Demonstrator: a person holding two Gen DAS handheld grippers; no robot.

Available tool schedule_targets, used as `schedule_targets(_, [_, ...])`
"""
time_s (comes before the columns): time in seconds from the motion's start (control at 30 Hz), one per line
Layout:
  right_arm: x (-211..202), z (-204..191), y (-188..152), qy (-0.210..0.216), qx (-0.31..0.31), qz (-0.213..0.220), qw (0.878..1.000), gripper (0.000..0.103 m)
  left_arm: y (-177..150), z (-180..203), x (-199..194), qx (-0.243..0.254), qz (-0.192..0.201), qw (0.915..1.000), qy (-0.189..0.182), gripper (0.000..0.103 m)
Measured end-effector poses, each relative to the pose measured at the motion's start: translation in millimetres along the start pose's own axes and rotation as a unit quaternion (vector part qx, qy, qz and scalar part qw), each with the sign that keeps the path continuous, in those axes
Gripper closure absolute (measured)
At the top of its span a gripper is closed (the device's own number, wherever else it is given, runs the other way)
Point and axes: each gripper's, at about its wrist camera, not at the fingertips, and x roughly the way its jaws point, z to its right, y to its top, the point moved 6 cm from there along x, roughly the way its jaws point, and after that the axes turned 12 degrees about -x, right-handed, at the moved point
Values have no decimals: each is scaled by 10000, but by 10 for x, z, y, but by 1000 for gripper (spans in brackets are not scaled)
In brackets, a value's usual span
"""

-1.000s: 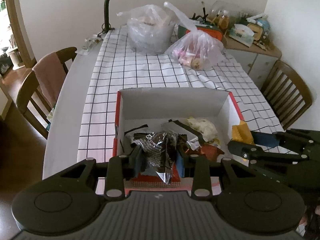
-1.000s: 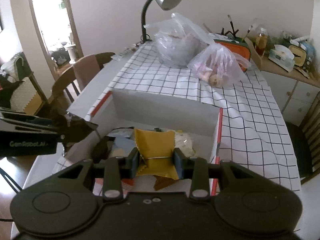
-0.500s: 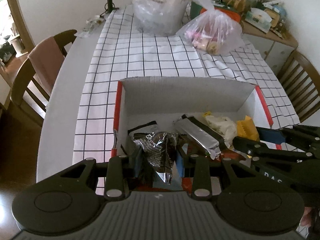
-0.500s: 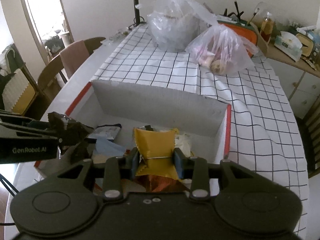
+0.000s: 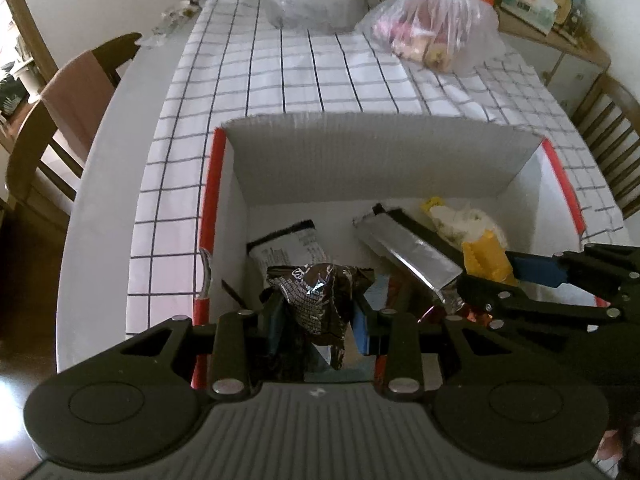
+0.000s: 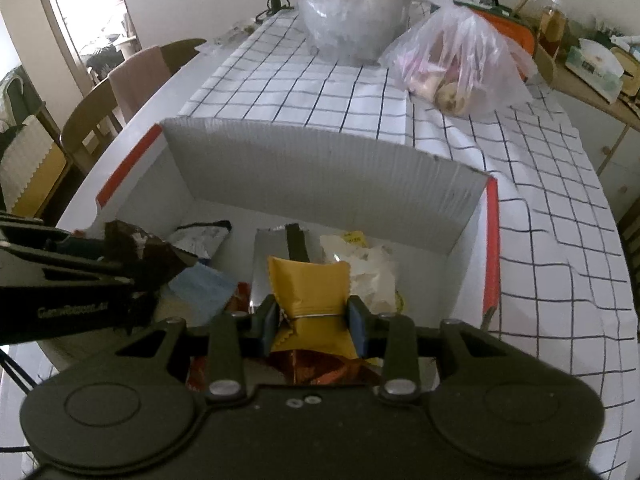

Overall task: Organize snacks
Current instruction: 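Lower both held snacks into the red box and open both tools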

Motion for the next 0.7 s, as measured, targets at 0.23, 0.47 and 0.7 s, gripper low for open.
schedule_targets(0.23, [72,-24,-74,66,-15,-113,9999,65,-45,21,129,17,-150,9999,79,69])
schedule_targets(0.47, [78,-32,-101,115,68,-105,9999,61,-92,35,127,41,-135,9999,71,68])
schedule_targets(0.7, [36,-30,-133,103,140,-57,9998,56,-129,3,36,-24,-69,10000,-23,52])
